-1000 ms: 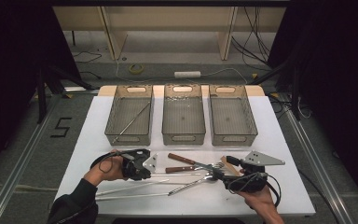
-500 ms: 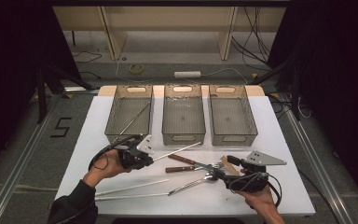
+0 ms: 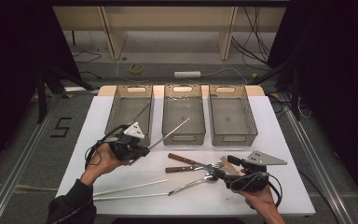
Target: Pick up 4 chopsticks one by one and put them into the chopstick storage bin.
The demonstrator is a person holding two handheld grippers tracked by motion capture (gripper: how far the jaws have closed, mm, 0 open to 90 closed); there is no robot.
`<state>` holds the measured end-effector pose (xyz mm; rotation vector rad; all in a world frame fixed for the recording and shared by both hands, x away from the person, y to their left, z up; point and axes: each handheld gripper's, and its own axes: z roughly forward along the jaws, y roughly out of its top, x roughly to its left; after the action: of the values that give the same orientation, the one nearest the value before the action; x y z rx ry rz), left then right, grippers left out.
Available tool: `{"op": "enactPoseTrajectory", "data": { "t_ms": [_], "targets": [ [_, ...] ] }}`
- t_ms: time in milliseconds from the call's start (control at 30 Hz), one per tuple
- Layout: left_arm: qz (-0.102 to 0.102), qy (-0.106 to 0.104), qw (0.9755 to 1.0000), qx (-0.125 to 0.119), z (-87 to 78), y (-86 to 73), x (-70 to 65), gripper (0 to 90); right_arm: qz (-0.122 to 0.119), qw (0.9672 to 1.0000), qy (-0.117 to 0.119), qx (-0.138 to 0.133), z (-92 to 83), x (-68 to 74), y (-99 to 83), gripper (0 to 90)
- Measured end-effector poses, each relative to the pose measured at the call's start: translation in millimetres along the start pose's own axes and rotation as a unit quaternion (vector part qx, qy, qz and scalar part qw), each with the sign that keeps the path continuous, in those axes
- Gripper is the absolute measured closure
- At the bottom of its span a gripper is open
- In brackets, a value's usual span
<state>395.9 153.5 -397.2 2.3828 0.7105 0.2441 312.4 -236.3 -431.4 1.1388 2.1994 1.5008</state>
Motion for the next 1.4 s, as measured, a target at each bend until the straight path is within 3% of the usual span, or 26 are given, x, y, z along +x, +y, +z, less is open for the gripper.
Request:
{"op": "enactPoseTrajectory", "data": {
  "t_ms": [367,467,667,933,1067,1200,1400],
  "targets": [
    [-0.052,0.026,0.9976,-0.036,-17.8,-5.3,20.7,84.2,0.006,1.0000,-0.001,0.002,0.5,-1.1,-0.5,25.2],
    [-0.077,0.032,0.9953,-0.050,-21.1,-3.2,25.9,84.2,0.004,1.0000,-0.002,-0.002,0.2,-1.4,-0.8,25.2],
    [-0.091,0.046,0.9924,-0.069,-25.6,5.9,36.5,84.2,0.005,1.0000,-0.003,-0.002,0.0,-1.4,-0.6,25.2],
    [-0.120,0.079,0.9852,-0.094,-37.5,12.1,63.1,84.2,0.005,1.0000,-0.003,0.000,0.6,-2.0,-1.1,25.2],
    [-0.134,0.097,0.9818,-0.094,-37.6,15.7,79.4,84.3,0.007,1.0000,-0.004,0.000,1.1,-1.6,-1.0,25.2],
    [-0.141,0.112,0.9804,-0.079,-33.2,16.7,91.8,84.2,0.008,1.0000,-0.004,0.001,1.2,-1.5,-0.9,25.2],
    [-0.161,0.126,0.9765,-0.069,-26.7,13.8,108.2,84.3,0.006,1.0000,-0.002,0.001,0.5,-1.7,-1.0,25.2]
  ]
}}
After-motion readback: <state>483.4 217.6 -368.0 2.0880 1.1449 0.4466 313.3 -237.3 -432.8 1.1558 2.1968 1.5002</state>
